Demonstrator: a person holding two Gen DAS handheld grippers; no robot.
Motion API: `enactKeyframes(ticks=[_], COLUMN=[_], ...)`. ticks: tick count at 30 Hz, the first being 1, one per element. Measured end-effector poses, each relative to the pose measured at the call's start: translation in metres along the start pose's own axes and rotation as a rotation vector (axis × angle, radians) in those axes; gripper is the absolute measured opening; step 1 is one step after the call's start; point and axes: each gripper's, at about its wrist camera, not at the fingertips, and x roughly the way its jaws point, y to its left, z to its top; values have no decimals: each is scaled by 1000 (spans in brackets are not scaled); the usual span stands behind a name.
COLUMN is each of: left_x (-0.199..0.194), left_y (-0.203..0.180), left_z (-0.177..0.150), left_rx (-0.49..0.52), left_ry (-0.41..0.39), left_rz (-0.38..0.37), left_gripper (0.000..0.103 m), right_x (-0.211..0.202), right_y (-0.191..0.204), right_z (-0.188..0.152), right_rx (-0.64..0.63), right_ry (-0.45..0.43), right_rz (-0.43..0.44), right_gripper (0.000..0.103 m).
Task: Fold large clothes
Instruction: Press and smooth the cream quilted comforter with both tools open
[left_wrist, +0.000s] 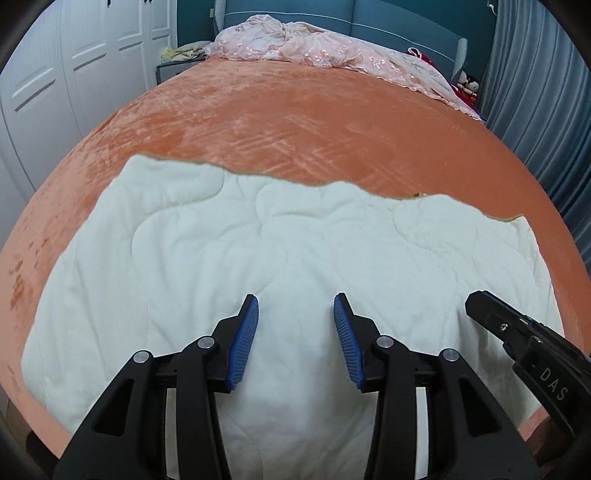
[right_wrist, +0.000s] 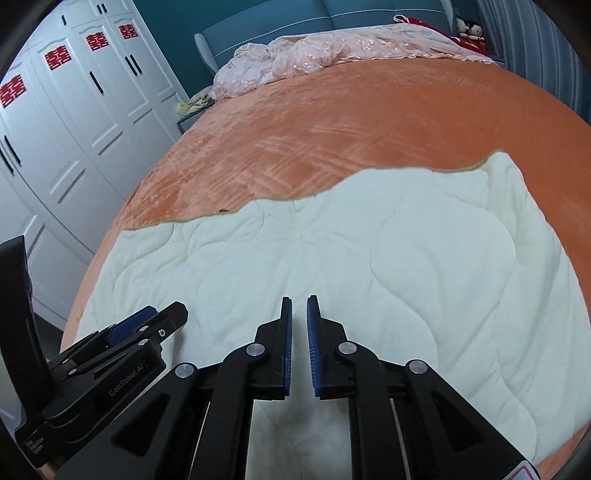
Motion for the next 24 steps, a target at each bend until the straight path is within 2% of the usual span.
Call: enactKeyframes(ticks=[4, 9, 14, 24], left_x=[5, 16, 21, 22], left_y=[-2, -4, -15, -18], left_z=[-16, -24, -34, -35], left_rx=[7, 35, 94, 112], left_ry=[-6, -17, -57, -59], left_rz=[38, 65, 128, 145], left_gripper=[41, 43, 43, 43], right_x=[15, 30, 35, 36], right_y=[-5, -5, 2, 7], right_z=[-17, -26, -38, -40], right_rx=[10, -18, -96, -153], right_ry=[34, 16, -24, -27], right_rz=[-14, -38, -84, -115], right_gripper=[9, 5, 4, 4])
